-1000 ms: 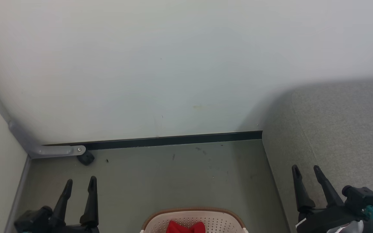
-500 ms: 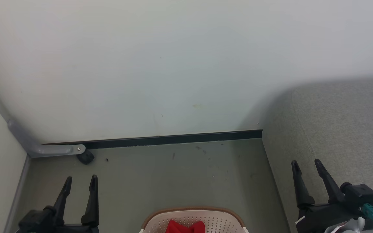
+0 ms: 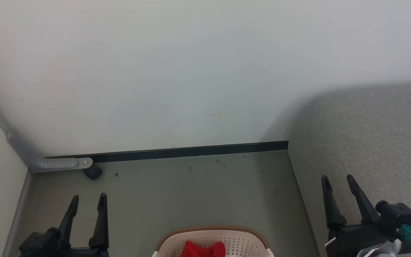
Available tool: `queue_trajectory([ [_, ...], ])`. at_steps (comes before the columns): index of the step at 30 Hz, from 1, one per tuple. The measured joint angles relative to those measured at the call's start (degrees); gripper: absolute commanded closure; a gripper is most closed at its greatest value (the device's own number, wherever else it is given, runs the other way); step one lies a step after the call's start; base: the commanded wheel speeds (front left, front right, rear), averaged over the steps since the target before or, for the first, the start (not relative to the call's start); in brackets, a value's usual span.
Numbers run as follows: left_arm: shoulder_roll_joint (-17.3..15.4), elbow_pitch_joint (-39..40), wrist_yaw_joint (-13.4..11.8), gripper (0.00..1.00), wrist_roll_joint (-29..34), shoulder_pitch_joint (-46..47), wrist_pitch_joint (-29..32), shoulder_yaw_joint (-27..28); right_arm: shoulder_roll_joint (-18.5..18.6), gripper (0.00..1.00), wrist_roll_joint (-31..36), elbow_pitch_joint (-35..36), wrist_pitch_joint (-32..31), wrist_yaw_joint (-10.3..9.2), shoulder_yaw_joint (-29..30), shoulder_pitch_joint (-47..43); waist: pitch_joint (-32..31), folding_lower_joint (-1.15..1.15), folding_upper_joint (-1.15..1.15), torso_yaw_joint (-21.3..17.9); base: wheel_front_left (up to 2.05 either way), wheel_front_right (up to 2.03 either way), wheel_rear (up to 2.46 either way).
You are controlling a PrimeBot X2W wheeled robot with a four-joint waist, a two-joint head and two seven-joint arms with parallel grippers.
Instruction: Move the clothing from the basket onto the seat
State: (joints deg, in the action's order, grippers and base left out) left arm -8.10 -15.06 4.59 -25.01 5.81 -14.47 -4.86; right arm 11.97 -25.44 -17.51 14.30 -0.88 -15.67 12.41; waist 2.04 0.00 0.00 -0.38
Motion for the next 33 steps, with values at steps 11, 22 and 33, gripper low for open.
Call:
queue_trajectory([
  [11,0.65,-0.31,0.54,0.00,0.54,0.00,0.00,0.47,-0.86,0.00,0.43,-0.21,0.16,0.90,0.41,-0.02,1.54,0.00,0.00,-0.70,0.00,0.00,0.00],
  [22,0.83,-0.52,1.07,0.00,0.92,1.40,0.00,0.55,-1.49,0.00,0.71,-0.89,0.23,1.58,1.16,0.02,3.95,0.00,0.00,-1.63,0.00,0.00,0.00],
  [33,0.55,-1.13,1.98,0.00,1.00,2.38,0.00,0.41,-2.87,0.00,0.83,-0.96,0.23,2.01,1.32,1.10,7.69,0.00,0.00,-2.60,0.00,0.00,0.00],
])
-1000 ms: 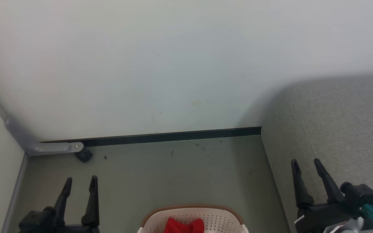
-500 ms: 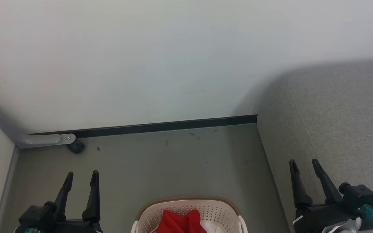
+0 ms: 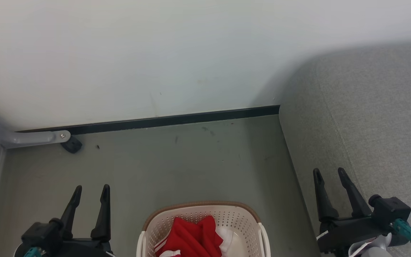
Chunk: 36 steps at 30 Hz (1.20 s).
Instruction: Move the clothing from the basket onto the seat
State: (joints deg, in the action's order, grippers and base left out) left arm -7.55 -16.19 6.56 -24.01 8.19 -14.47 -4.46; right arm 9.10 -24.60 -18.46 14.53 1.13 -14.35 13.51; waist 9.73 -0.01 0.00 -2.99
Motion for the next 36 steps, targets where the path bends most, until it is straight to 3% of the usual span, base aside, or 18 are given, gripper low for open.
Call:
queue_trajectory([
  [21,-2.15,-6.16,0.53,0.00,0.57,7.38,0.00,-4.26,-2.77,0.00,0.51,3.50,0.02,0.90,1.11,4.39,10.46,0.00,0.00,-4.55,0.00,0.00,0.00],
  [36,-3.25,-12.56,0.59,0.00,0.48,14.72,1.70,-11.37,-4.10,0.00,2.04,5.71,0.02,0.83,2.20,6.04,18.13,0.00,0.01,-7.14,0.00,0.00,0.00],
])
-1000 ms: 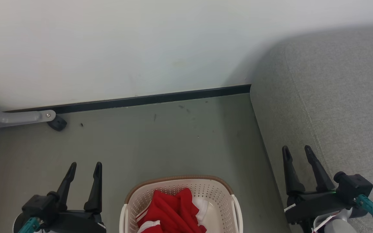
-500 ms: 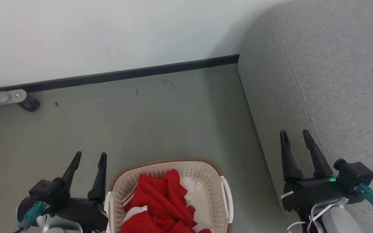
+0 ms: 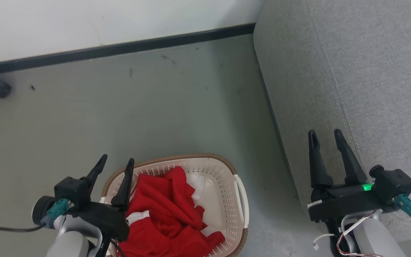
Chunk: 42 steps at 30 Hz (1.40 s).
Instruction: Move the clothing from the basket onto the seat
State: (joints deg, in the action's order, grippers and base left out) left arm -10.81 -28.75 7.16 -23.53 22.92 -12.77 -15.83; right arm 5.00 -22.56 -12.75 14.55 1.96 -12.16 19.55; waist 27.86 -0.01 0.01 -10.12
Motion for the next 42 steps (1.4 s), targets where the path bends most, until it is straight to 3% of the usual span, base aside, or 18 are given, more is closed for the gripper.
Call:
queue_trajectory([
  [22,-0.16,-12.35,0.00,0.00,-1.54,8.37,6.14,-8.64,-1.48,0.00,1.33,2.77,0.15,-0.45,-0.49,3.67,10.30,0.01,0.00,-3.29,0.00,0.00,0.00],
  [42,1.20,-23.48,0.00,0.00,-1.68,14.55,11.85,-12.54,-1.99,0.00,1.40,3.90,0.15,-1.04,-3.10,5.82,17.63,0.01,0.00,-6.52,0.00,0.00,0.00],
])
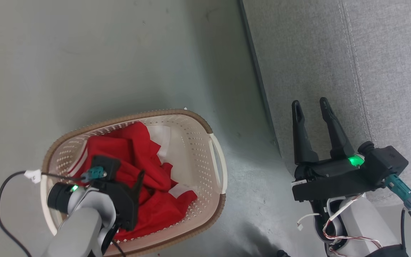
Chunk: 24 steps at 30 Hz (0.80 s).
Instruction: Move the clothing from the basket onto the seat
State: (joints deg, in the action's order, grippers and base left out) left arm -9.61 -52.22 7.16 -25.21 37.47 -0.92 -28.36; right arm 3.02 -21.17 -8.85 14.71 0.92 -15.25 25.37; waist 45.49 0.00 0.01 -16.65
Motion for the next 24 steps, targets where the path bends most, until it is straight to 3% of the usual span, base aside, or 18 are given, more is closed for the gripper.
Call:
queue_trajectory([
  [17,1.13,-6.14,0.00,0.00,-0.54,6.71,2.21,0.41,-0.08,0.00,-3.27,1.54,0.00,-3.46,-5.69,1.17,4.67,0.00,0.00,-2.85,0.00,0.00,0.00],
  [24,1.57,-8.50,0.00,0.00,-0.34,9.39,2.92,-0.15,-0.10,0.00,-4.01,1.98,0.00,-4.03,-6.58,1.25,6.24,0.01,0.00,-3.91,0.00,0.00,0.00],
])
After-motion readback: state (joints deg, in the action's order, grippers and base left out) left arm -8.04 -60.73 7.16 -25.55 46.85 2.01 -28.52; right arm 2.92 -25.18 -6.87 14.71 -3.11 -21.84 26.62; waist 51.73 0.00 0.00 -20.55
